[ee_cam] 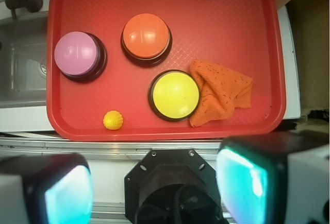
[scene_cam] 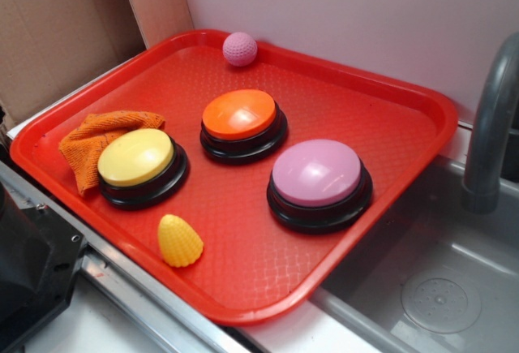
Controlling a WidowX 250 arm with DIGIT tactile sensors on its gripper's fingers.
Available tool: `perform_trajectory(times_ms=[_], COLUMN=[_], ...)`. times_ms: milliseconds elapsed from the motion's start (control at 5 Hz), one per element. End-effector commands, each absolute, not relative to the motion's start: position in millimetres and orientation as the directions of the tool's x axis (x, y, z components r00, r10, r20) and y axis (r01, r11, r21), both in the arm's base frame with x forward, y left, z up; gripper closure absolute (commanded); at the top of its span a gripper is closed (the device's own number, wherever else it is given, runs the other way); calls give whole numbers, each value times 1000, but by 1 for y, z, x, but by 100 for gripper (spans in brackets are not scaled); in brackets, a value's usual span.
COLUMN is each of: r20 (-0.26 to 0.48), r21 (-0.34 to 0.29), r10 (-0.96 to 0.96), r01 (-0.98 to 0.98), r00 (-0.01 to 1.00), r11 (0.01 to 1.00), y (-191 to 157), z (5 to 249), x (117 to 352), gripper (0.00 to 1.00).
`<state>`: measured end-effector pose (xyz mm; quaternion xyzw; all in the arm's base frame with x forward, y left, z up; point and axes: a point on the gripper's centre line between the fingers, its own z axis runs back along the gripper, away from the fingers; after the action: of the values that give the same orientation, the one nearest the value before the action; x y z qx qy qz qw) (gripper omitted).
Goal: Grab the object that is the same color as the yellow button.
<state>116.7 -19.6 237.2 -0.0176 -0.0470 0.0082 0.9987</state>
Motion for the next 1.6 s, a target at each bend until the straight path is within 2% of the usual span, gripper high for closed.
perform_trajectory(times_ms=[0,200,400,600,1000,1400], r20=[94,64,64,29,-22,-53], r21=[-36,-40,-57,-56,-100,-61], r10=[18,9,-18,-45,-77,3], r01=[-15,-6,22,47,74,-7], r00=[995,998,998,999,997,999], r11=[999,999,998,997,992,998], y=[-20,-26,-29,-42,-66,-88], z=[237,227,215,196,157,117], x=[117,121,125,130,133,138], gripper=[0,0,0,0,0,0])
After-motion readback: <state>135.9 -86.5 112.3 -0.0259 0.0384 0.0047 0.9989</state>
